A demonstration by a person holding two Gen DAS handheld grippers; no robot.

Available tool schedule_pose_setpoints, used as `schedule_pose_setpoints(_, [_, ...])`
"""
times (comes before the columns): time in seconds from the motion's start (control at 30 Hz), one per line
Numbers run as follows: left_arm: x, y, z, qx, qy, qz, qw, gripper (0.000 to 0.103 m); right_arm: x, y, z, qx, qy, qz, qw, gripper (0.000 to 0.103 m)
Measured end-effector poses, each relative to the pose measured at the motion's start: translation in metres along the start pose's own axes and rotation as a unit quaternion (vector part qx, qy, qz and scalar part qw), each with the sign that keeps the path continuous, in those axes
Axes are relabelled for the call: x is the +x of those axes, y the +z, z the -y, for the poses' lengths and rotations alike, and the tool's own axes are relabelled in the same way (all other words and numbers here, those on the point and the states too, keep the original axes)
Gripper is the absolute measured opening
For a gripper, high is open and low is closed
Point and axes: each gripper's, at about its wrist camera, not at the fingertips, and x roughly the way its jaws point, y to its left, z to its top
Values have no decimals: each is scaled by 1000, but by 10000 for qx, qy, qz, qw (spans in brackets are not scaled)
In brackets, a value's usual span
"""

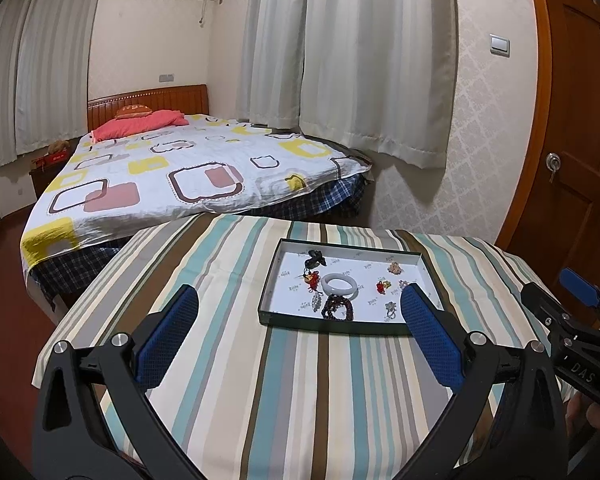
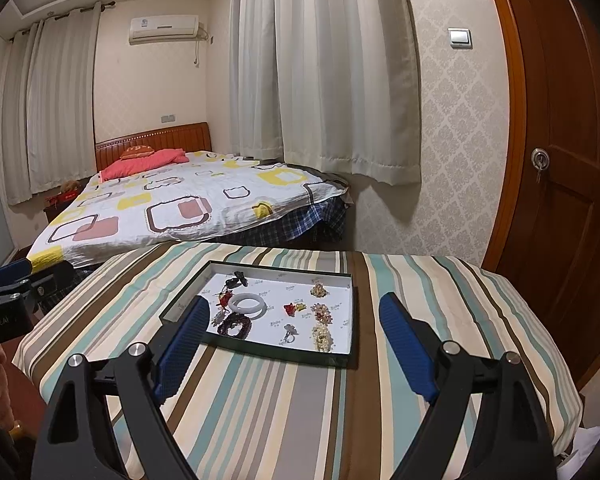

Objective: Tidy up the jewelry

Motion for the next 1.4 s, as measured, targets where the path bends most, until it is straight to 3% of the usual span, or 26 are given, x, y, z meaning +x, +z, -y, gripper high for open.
schedule_pose_setpoints(1.4, [5, -7, -3, -59, -19, -27, 10000, 98, 6, 3, 3, 31, -46, 7, 10000, 84])
